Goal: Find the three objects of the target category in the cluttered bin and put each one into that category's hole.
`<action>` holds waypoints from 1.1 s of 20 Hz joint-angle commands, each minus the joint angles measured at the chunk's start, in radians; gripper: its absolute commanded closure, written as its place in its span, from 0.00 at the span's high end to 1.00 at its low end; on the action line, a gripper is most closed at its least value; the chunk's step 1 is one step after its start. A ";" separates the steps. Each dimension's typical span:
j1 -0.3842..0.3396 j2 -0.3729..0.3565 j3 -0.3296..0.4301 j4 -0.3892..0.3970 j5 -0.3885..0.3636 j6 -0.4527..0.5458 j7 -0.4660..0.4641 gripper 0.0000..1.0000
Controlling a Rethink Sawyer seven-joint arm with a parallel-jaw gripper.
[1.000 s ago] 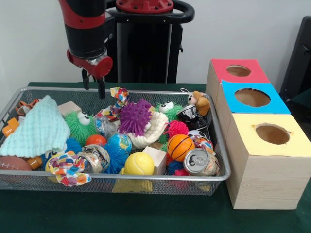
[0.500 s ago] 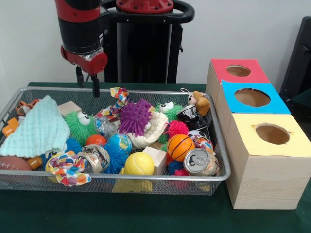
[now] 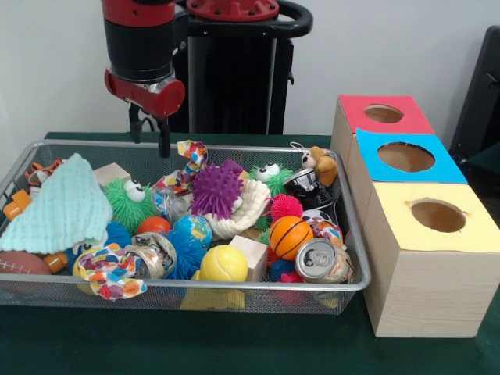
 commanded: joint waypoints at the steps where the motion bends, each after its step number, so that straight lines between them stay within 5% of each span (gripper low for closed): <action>1: 0.020 -0.007 0.075 -0.060 0.042 0.103 0.168 1.00; 22: 0.005 0.136 0.136 -0.084 0.063 -0.078 0.172 1.00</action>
